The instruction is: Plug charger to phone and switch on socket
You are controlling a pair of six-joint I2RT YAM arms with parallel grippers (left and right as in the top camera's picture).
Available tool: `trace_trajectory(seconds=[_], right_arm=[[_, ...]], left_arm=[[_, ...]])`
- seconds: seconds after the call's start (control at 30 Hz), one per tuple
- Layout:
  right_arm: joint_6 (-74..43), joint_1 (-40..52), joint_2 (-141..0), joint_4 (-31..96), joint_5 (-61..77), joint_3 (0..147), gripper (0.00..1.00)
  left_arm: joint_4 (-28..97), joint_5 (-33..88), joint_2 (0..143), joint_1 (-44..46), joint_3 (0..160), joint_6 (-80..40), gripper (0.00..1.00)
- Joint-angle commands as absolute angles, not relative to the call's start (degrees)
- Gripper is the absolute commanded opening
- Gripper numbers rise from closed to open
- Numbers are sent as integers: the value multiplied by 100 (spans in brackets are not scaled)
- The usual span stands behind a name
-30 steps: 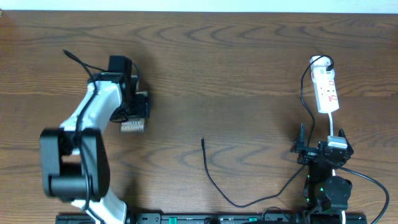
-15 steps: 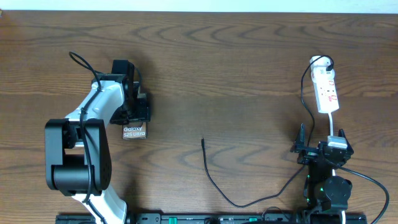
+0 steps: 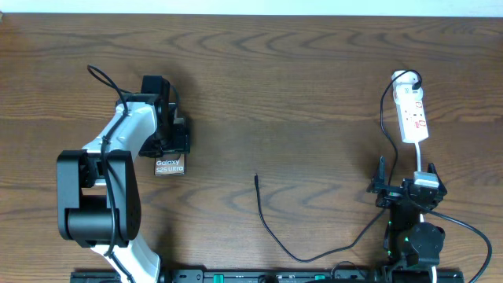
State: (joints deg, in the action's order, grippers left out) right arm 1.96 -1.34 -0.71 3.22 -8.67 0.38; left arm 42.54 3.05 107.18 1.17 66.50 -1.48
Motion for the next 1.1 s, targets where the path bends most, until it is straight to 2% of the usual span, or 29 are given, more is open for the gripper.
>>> trace_trajectory(seconds=[0.0, 0.43, 0.6, 0.77, 0.93, 0.97, 1.07], right_arm=[[244, -34, -40, 346, -906, 32, 99], [244, -34, -40, 346, -906, 32, 99], [244, -34, -40, 346, -906, 32, 99], [244, -34, -40, 346, -908, 32, 99], [244, -32, -40, 346, -906, 32, 99], [244, -34, -40, 346, -908, 32, 99], [242, -34, -40, 346, -906, 32, 99]], left_arm=[[4211, 252, 10648, 89, 6523, -119, 7], [4060, 252, 10652, 89, 6307, -119, 8], [3865, 257, 10652, 89, 6167, -148, 29], [3802, 388, 10652, 89, 6086, -183, 58], [3804, 388, 10652, 89, 6075, -183, 77], [3802, 388, 10652, 89, 6062, -183, 86], [3802, 390, 10652, 89, 6027, -183, 93]])
